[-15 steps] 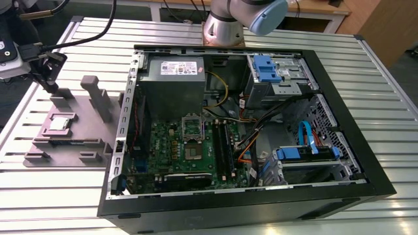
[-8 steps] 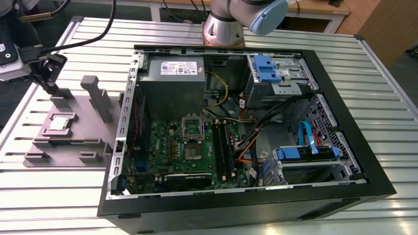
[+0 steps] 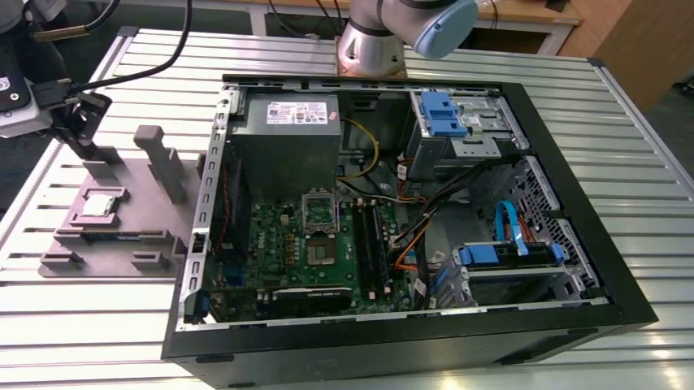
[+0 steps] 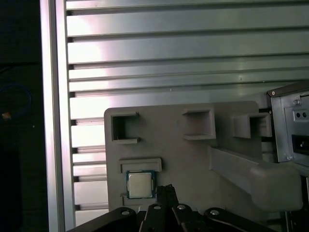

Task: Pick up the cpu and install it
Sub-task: 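Pick up the cpu and move it towards the insertion slot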

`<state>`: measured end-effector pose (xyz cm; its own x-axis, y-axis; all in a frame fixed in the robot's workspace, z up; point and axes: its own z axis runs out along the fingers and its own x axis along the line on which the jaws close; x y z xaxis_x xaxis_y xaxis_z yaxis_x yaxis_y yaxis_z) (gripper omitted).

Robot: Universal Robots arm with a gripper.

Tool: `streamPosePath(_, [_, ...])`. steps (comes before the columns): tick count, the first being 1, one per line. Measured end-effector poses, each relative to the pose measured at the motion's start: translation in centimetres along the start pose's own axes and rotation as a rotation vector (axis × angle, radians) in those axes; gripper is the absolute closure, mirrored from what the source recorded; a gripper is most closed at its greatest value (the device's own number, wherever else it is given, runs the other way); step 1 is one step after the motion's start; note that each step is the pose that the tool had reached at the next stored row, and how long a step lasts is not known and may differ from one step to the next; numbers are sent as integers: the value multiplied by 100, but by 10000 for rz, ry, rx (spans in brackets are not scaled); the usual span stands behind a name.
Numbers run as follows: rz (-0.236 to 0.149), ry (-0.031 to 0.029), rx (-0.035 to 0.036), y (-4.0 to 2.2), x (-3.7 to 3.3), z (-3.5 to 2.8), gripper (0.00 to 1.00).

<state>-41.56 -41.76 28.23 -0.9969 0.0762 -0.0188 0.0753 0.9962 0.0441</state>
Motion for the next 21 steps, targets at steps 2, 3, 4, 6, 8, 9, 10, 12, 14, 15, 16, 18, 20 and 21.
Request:
streamPosePath(2, [0,0,0,-1,4,10,89])
streamPosePath(3, [0,0,0,-1,5,12,89])
streamPosePath(4, [0,0,1,-1,6,13,89])
streamPosePath(6, [0,-2,-1,-2,9,18,89])
streamPosePath(8, [0,-1,1,-2,13,29,89])
streamPosePath(9, [0,-1,2,-2,16,35,89])
streamPosePath(10, [0,-1,3,-3,20,40,89])
streamPosePath(12, [0,-2,5,-4,31,50,89])
streamPosePath(14, [0,-1,8,-6,49,64,89])
streamPosePath(15, [0,-2,8,-7,59,74,89])
streamPosePath(16, [0,-1,9,-9,70,84,89])
streamPosePath(18, [0,-2,11,-11,89,107,89])
streamPosePath(20, [-1,-2,13,-14,113,135,89])
streamPosePath(21, [0,-2,13,-16,126,149,89])
